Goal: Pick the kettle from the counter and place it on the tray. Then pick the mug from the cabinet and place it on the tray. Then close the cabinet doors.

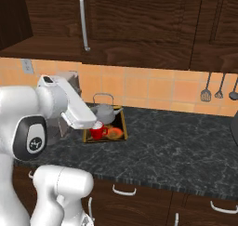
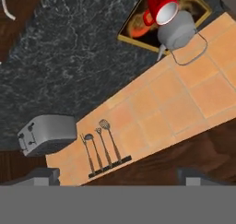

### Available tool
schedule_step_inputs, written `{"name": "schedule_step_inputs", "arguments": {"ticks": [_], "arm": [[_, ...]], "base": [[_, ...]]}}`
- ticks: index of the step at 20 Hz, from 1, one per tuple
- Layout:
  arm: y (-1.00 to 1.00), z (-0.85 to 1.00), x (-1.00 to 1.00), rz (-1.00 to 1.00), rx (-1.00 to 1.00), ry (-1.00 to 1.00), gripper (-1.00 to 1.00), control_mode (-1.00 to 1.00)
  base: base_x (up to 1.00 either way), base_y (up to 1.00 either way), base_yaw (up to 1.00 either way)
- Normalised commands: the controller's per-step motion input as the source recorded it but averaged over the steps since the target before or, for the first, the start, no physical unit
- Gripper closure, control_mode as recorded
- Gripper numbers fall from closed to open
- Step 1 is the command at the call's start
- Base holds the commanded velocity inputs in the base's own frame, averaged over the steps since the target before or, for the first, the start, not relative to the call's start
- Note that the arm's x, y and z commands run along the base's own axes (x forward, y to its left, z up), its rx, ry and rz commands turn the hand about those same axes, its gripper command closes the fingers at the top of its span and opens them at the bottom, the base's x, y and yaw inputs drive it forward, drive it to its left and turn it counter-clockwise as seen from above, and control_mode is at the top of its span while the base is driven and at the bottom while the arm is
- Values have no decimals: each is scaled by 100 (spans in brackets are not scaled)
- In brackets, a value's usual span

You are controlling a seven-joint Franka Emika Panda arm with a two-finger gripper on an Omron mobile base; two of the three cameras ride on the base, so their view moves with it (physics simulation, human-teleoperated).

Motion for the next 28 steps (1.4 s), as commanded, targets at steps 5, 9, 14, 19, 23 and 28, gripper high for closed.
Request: {"name": "schedule_step_inputs", "arguments": {"ticks": [5,9,14,19,23,28], "arm": [[40,7,-19,0,-44,-25,-100,-100],[29,0,-23,0,-46,-18,-100,-100],[17,-2,-23,0,-42,-12,-100,-100],[25,-2,-24,0,-36,-3,-100,-100],[22,-20,-30,0,-35,-1,-100,-100],[27,-17,-30,0,-29,-4,-100,-100]], "base": [[0,0,0],[0,0,0],[0,0,0],[0,0,0],[0,0,0],[0,0,0]]}}
